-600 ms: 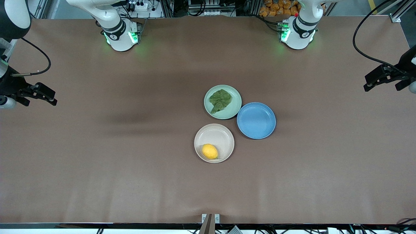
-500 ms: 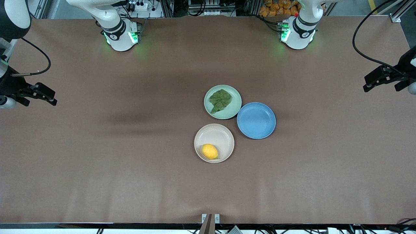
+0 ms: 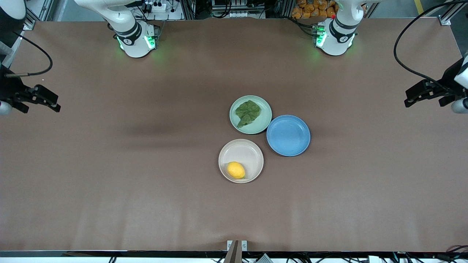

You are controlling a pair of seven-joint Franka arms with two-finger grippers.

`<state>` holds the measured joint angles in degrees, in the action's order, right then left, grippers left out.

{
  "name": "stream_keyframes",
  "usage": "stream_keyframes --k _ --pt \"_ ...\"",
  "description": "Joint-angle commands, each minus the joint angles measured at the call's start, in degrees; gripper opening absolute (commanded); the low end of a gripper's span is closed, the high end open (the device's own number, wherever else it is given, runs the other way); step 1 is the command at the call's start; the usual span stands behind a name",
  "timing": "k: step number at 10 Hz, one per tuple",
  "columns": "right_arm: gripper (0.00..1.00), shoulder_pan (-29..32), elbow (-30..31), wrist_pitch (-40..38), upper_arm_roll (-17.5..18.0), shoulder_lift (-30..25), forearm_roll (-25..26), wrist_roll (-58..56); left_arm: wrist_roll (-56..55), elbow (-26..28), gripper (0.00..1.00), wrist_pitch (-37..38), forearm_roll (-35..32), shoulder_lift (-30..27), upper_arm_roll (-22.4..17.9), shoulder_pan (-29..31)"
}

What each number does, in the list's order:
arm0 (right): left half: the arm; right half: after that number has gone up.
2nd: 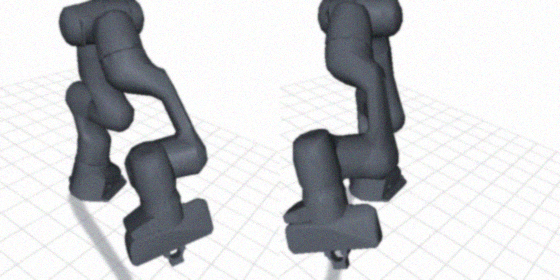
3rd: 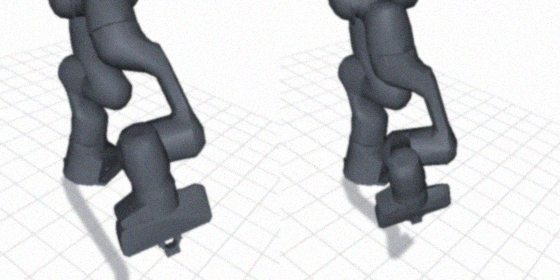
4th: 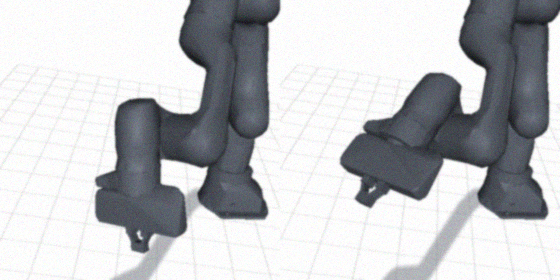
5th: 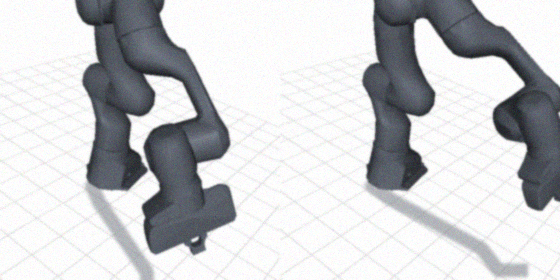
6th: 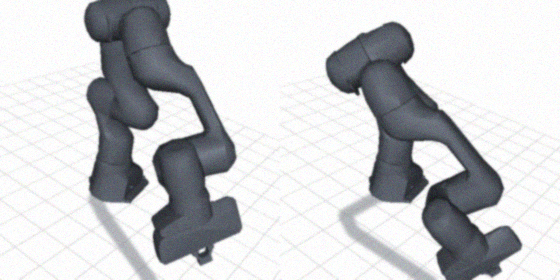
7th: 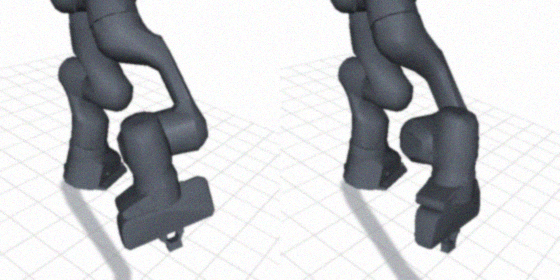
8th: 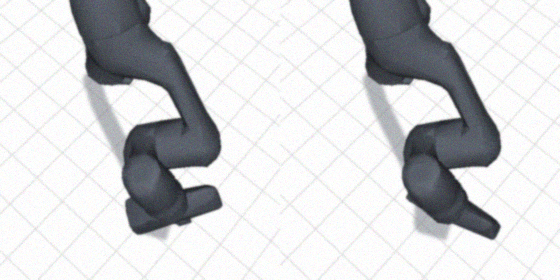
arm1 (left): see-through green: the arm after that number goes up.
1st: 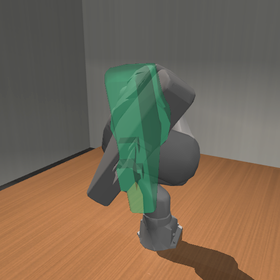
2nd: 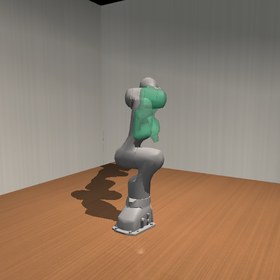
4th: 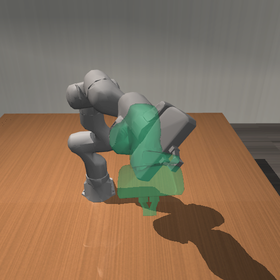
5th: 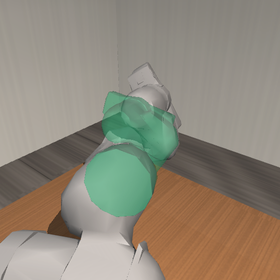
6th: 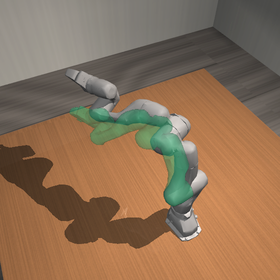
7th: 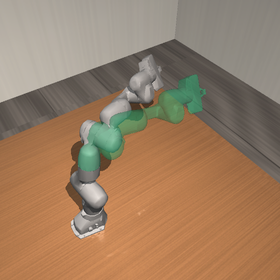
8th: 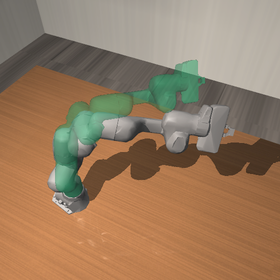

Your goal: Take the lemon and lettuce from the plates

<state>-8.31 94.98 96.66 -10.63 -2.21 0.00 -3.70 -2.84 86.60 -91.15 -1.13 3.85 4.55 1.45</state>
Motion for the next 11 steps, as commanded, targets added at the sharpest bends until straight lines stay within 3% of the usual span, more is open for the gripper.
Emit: stream_keyframes --k 1,5,6,7,9,11 --pt "1.00 -0.3 -2.8 -4.1 0.3 -1.8 0.3 0.4 0.0 -1.1 1.00 -2.1 1.2 3.9 -0.1 -1.5" --pt "1.00 -0.4 -2.3 -4.9 0.8 -2.8 -0.3 0.4 0.1 -1.5 1.00 -10.8 3.0 10.7 -0.1 -3.9" --pt "1.00 -1.1 -2.2 -5.6 2.4 -2.8 -0.3 1.3 0.0 -1.5 1.00 -14.1 6.4 12.6 -0.1 -3.9" --pt "1.00 -2.2 -1.9 -6.1 5.6 -2.7 -0.3 8.5 -0.1 -1.5 1.00 -16.8 9.7 13.9 -0.1 -3.9" --pt "1.00 -2.8 1.4 -2.9 16.2 -2.0 0.2 24.2 -2.6 -1.6 1.00 -22.6 9.8 17.0 -0.4 -7.8" --pt "1.00 -4.6 6.5 3.3 21.2 -1.4 0.0 32.8 -9.1 -2.8 1.00 -30.2 9.8 21.7 -0.2 -10.5"
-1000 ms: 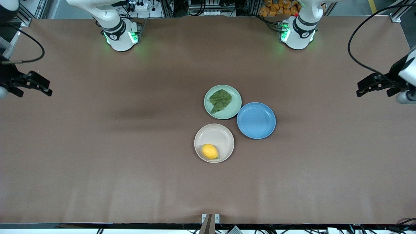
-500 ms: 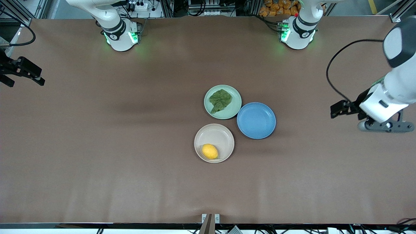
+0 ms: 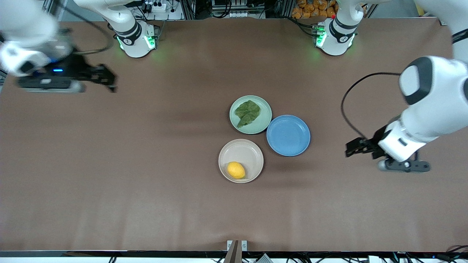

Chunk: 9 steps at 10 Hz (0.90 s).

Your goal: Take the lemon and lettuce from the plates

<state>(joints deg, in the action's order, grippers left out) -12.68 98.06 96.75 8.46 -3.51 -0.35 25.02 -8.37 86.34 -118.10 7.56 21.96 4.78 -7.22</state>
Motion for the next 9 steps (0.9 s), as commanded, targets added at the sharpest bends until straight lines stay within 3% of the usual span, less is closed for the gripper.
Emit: stream_keyframes --k 1,6,8,9 --pt "1.00 -2.2 3.5 4.2 2.6 1.5 0.3 6.4 -5.0 -3.7 1.00 -5.7 1.3 5.6 -0.3 -2.6" --pt "1.00 -15.5 3.4 17.8 2.6 13.4 1.1 28.2 -13.1 -6.3 1.00 -17.3 1.4 15.7 -0.2 -9.2" --pt "1.00 -20.1 3.1 26.5 2.7 19.8 4.8 40.1 -13.5 -6.3 1.00 -18.9 1.5 18.1 -0.1 -11.8" --pt "1.00 -22.5 2.8 29.3 2.6 23.3 8.9 45.8 -14.6 -6.3 1.00 -21.4 1.8 18.6 0.0 -12.2"
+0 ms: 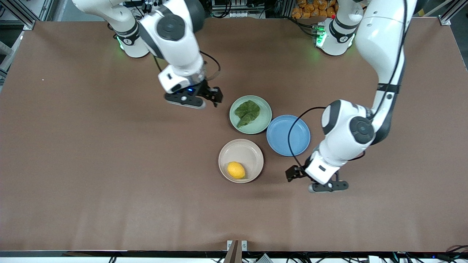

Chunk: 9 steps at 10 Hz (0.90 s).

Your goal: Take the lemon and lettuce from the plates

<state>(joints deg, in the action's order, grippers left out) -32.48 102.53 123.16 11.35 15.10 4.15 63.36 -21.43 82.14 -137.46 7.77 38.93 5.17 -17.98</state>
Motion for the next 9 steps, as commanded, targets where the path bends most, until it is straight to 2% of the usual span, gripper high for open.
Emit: stream_keyframes --k 1,4,5,6,7,9 --pt "1.00 -5.3 -2.9 4.3 -0.4 8.3 7.7 13.3 -1.9 -2.2 1.00 -3.1 3.3 2.3 0.5 -1.6" --pt "1.00 -13.2 -10.9 4.5 -1.6 19.0 14.0 27.7 -7.2 -2.6 1.00 -3.1 5.9 3.3 1.5 -4.9" --pt "1.00 -16.1 -14.0 4.5 -3.2 22.7 16.6 32.9 -8.5 -2.6 1.00 -3.1 9.0 3.5 1.9 -5.1" --pt "0.99 -17.2 -15.0 5.9 -3.8 25.1 19.0 35.9 -8.4 -2.9 1.00 -3.3 11.6 4.1 2.0 -5.7" --pt "0.96 -17.3 -14.8 10.9 -4.0 27.1 19.7 38.7 -8.1 -4.9 1.00 -5.0 12.5 6.4 2.0 -6.0" --pt "0.88 -17.7 -14.9 12.9 -5.2 28.7 19.9 39.5 -8.4 -8.4 1.00 -6.1 12.7 9.2 2.1 -6.4"
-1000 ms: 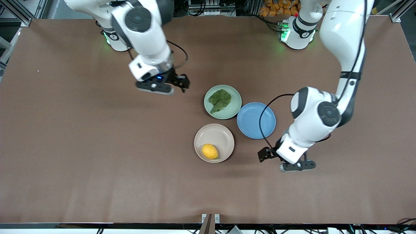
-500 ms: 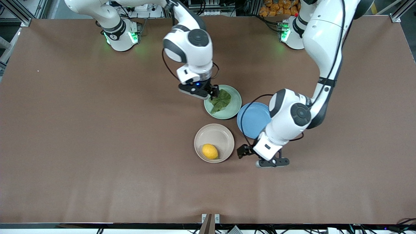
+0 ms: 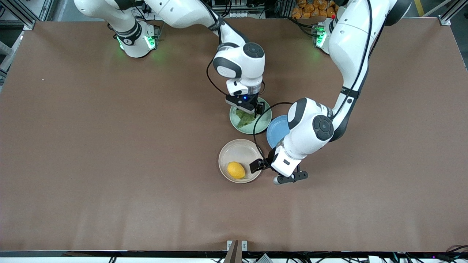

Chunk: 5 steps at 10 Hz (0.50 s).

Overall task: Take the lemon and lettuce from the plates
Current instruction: 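Lower both grippers and grasp the lettuce and the lemon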

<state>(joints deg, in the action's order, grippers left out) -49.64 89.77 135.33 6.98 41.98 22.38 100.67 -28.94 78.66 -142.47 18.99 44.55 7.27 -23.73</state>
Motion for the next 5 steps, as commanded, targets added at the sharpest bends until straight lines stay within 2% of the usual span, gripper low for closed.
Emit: stream_keyframes --k 1,3,5 --pt "0.83 -0.9 -2.1 0.9 -1.2 2.5 1.7 2.2 -1.0 -5.4 1.00 -2.2 1.5 4.1 0.0 -1.1" --pt "0.77 -0.9 -2.1 2.0 -1.3 3.9 3.2 2.2 -0.6 -5.4 1.00 -2.8 1.4 3.7 -0.3 -0.6" --pt "0.55 -0.9 -2.1 2.1 -1.9 4.1 3.3 2.2 -0.2 -5.4 1.00 -2.9 1.4 3.4 -0.9 0.5"
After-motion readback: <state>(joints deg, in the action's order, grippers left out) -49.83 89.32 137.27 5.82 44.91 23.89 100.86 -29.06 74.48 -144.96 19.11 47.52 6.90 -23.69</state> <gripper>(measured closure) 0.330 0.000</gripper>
